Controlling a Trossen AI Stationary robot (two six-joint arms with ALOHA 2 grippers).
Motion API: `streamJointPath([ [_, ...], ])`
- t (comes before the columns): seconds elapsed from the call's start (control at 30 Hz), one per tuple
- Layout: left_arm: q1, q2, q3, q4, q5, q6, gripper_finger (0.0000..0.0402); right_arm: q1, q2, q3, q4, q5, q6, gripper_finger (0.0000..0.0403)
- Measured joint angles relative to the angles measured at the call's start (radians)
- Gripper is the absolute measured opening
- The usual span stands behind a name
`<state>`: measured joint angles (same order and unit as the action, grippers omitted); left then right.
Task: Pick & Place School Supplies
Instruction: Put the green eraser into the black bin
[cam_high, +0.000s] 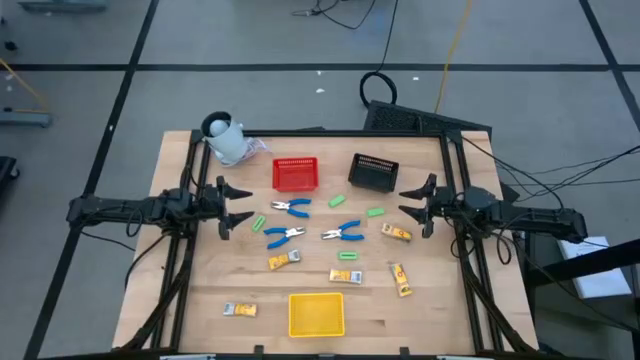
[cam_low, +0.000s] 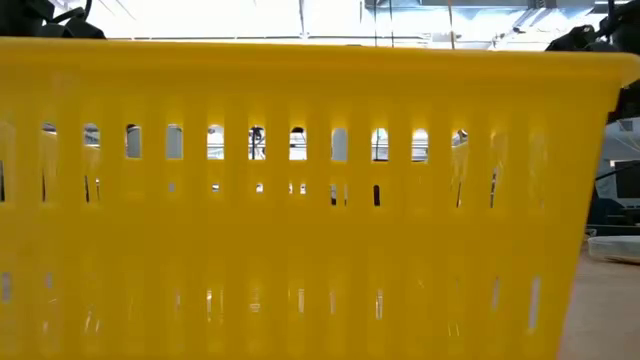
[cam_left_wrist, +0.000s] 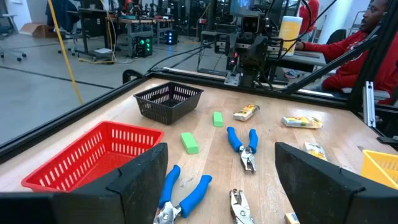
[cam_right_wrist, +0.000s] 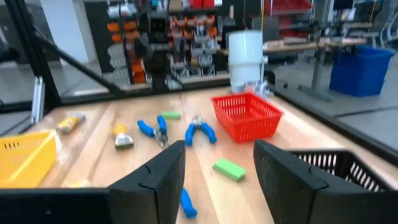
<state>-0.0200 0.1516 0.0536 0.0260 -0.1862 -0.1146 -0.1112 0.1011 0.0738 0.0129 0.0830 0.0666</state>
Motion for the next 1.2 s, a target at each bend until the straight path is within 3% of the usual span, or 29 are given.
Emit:
streamJointPath([
  [0.37,0.0,0.0,0.0,0.0,0.001,-0.012,0.0296,0.0,0.151,0.0,0.092,0.0,-0.03,0.018],
  [1.2,0.0,0.0,0.0,0.0,0.001,-0.013,0.0296,0.0,0.16,0.0,0.139,-0.002,-0.053,0.018],
])
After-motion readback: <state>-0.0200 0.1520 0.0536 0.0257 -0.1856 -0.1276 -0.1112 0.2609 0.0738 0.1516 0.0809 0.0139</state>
